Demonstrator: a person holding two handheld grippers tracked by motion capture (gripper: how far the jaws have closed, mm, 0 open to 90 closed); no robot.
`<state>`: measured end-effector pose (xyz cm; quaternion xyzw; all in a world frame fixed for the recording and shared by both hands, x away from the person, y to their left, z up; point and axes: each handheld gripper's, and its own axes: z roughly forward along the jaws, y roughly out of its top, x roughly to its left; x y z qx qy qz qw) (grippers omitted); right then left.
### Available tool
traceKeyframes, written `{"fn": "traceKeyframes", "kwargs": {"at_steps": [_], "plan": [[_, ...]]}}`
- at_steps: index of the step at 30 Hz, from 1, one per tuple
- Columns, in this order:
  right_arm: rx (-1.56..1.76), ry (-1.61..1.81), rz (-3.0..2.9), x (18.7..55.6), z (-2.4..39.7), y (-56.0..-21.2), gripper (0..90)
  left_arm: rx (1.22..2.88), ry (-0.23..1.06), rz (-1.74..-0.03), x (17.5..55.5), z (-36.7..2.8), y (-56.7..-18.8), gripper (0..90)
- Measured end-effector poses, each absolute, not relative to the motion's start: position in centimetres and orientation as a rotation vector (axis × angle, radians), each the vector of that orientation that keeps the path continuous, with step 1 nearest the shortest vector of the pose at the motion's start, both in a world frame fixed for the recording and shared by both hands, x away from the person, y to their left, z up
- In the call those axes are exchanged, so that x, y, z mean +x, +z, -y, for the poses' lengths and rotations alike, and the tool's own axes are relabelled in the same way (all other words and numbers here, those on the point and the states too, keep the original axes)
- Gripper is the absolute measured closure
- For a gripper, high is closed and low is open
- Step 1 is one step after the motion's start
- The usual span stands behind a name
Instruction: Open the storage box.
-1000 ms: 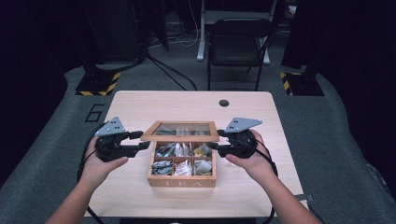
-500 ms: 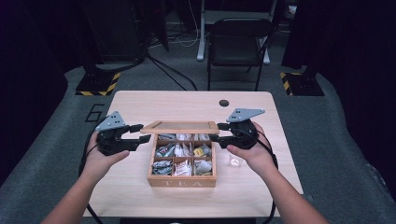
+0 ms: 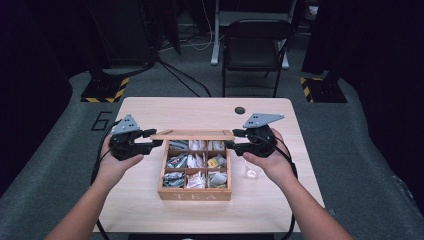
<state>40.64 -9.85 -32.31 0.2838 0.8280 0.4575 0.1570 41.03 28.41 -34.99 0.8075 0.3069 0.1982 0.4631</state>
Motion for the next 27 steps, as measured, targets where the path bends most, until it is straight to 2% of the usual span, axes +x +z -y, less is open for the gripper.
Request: {"fn": "traceKeyframes", "kwargs": {"at_steps": [11,27], "plan": [[0.790,1.291,-2.360,41.5,9.8,-33.0,47.2,1.973,0.466,-0.771,41.6,-28.5,-34.6,54.2],[0.812,1.275,-2.267,44.1,9.3,-33.9,55.4,1.948,0.442,-0.785,43.3,-28.6,-33.6,54.5]]}}
